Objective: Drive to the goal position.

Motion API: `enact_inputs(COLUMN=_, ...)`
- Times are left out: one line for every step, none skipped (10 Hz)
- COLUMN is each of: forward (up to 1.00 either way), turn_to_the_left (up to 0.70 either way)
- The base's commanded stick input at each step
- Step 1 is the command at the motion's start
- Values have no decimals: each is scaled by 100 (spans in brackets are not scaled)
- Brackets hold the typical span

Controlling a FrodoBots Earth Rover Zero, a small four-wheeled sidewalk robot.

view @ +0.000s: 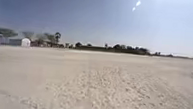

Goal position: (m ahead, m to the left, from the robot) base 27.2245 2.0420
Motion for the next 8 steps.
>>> enact_inputs(forward=45, turn_to_the_left=0)
enact_inputs(forward=45, turn_to_the_left=0)
enact_inputs(forward=45, turn_to_the_left=-10)
enact_inputs(forward=45, turn_to_the_left=-20)
enact_inputs(forward=45, turn_to_the_left=-24)
enact_inputs(forward=45, turn_to_the_left=-13)
enact_inputs(forward=45, turn_to_the_left=-3)
enact_inputs(forward=45, turn_to_the_left=0)
